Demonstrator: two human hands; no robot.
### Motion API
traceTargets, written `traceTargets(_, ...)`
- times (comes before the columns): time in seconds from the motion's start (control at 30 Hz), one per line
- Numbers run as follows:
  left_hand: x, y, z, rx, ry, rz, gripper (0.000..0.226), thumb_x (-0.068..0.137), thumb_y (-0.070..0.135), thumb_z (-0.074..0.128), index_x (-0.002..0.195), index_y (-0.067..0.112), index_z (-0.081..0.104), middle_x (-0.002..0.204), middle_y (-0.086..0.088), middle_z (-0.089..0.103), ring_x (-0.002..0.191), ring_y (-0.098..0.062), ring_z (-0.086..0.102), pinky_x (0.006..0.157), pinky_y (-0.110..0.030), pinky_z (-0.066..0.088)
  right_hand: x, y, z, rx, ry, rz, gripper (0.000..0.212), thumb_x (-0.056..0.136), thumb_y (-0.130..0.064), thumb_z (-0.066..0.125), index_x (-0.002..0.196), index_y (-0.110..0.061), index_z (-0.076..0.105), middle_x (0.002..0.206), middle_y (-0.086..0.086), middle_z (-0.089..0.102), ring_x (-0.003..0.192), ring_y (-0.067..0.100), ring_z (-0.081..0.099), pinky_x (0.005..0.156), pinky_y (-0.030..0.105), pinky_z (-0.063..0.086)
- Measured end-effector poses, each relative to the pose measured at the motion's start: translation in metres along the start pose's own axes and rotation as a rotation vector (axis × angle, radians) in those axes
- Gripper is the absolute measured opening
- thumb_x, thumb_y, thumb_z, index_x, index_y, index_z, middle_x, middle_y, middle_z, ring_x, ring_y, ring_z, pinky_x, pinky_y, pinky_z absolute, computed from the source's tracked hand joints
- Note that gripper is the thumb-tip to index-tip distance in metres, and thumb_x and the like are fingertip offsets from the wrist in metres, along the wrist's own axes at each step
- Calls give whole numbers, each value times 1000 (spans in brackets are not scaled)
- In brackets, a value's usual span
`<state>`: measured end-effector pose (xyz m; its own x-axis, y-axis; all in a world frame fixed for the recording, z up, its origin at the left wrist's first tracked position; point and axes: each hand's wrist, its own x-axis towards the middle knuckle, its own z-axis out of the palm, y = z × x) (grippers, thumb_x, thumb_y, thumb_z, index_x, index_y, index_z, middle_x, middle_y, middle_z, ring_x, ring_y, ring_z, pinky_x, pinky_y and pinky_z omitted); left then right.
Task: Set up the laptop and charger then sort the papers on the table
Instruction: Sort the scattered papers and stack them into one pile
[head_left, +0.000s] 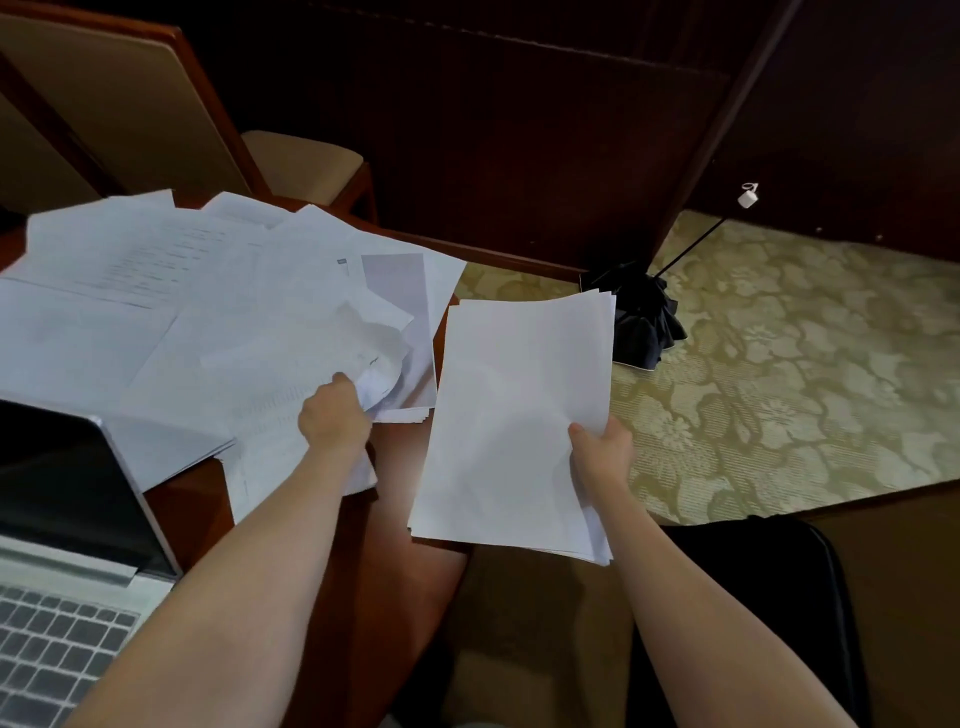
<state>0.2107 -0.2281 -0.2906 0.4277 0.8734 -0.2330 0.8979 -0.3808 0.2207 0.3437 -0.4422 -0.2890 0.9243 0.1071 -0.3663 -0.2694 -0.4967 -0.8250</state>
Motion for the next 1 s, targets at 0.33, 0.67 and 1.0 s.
traceTargets(0.33, -43, 25, -37, -33, 13, 411, 37, 83, 13, 51, 119, 21, 48, 111, -6, 62, 100, -31, 60, 71, -31, 42, -15, 1, 40, 110, -282, 118, 15, 85, 5, 50, 94, -4, 58, 83, 4, 61, 82, 26, 59, 81, 38, 51)
traceTargets(0.67, -56, 5, 8, -72, -692, 400, 38, 80, 14, 65, 113, 18, 47, 104, -3, 52, 81, -16, 51, 62, -24, 46, -14, 6, 54, 213, -304, -21, 28, 94, -14, 47, 120, -18, 38, 83, -4, 53, 81, 19, 54, 85, 47, 47)
traceTargets(1.0, -52, 27, 3, -736, -604, 126, 23, 81, 4, 59, 103, 7, 52, 87, -7, 54, 67, -17, 54, 45, -16, 44, -4, -1, 51, 196, -428, 249, 38, 86, -41, 56, 103, -7, 62, 98, 6, 64, 92, 26, 61, 83, 35, 48)
